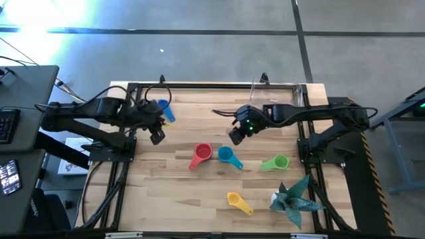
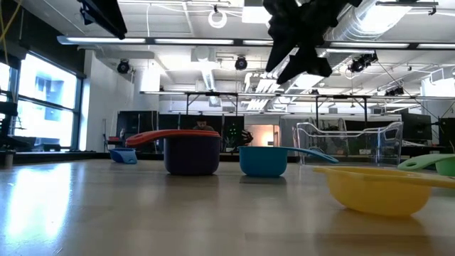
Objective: Nest measuring cups in basket
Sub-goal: Stack the light blue measuring cup on top of the red measuring cup
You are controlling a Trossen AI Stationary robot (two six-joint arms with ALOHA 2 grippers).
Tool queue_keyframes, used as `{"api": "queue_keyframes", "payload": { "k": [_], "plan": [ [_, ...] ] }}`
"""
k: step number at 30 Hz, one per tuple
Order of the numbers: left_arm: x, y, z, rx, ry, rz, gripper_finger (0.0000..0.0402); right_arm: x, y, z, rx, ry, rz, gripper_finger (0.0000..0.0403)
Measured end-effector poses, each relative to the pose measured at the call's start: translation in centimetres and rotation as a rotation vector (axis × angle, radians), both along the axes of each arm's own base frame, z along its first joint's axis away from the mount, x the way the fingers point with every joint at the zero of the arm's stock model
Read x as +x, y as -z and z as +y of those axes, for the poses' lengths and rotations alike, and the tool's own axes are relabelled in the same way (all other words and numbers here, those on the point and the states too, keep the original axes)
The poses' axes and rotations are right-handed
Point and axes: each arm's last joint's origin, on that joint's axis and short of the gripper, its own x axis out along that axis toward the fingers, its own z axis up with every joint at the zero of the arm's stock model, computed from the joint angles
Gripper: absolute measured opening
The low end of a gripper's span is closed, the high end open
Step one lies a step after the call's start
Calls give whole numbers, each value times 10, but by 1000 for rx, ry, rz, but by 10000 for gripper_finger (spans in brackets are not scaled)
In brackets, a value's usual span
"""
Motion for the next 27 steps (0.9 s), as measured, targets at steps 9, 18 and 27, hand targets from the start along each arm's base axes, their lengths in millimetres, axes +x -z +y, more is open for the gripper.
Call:
{"api": "queue_keyframes", "payload": {
  "k": [9,18,27],
  "plan": [
    [-3,-2,3,25,-14,-3,101,27,38,14,-18,-114,68,158],
    [-4,-2,9,21,-46,-2,101,37,71,25,-26,-147,189,158],
    [-4,-2,9,17,-47,-3,101,36,74,23,-72,-116,214,158]
  ]
}}
